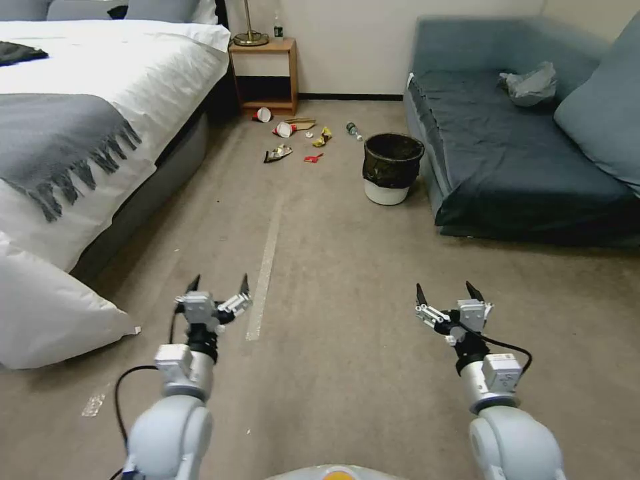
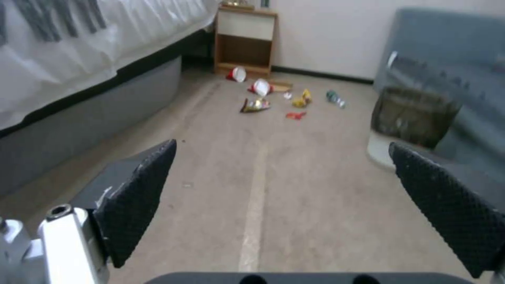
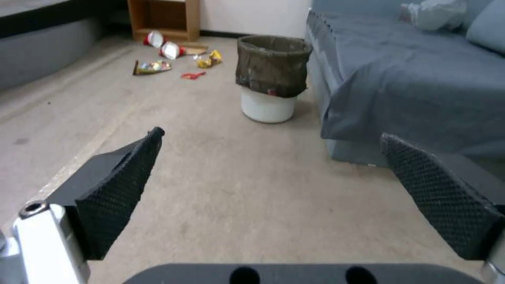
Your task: Pick up the trash can from the floor.
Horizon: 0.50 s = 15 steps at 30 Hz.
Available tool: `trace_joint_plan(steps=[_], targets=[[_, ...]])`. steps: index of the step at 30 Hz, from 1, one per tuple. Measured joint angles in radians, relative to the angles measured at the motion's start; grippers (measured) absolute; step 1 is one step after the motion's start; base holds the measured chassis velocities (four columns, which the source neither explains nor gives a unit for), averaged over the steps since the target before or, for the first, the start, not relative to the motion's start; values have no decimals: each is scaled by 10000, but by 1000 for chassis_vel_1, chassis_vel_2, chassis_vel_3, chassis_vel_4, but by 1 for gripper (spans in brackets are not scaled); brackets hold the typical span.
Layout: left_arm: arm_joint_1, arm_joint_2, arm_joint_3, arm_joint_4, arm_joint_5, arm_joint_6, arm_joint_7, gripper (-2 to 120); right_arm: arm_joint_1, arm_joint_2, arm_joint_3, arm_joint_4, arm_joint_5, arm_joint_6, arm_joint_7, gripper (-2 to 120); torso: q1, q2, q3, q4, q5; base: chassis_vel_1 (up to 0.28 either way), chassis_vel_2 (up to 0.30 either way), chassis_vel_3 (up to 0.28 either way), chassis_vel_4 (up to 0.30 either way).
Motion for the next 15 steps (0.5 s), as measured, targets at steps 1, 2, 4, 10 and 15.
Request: trace_joint_plan(steps=[1, 2, 4, 10, 15], targets=[[21, 38, -76, -155, -226, 49, 22, 100, -159, 107, 137, 430, -55, -403, -193, 100, 0, 0, 0, 1, -6, 0, 0, 0, 0], [37, 61, -125, -238, -311, 50, 73, 100, -331, 238, 285, 918, -118, -873, -419, 100, 0, 0, 0, -1, -3, 0, 0, 0, 0], [71, 64, -145, -251, -325, 46, 103, 100, -496, 356, 429, 1356, -160, -1258, -627, 100, 0, 0, 0, -1, -7, 0, 0, 0, 0], [165, 64, -168, -251, -311, -156, 121, 100, -716, 439, 571, 1703, 217, -1110, -959, 100, 0, 0, 0, 1, -3, 0, 0, 0, 0], [205, 63, -172, -250, -278, -225, 148, 100, -775, 441, 573, 1704, 245, -1003, -966, 100, 0, 0, 0, 1, -3, 0, 0, 0, 0]])
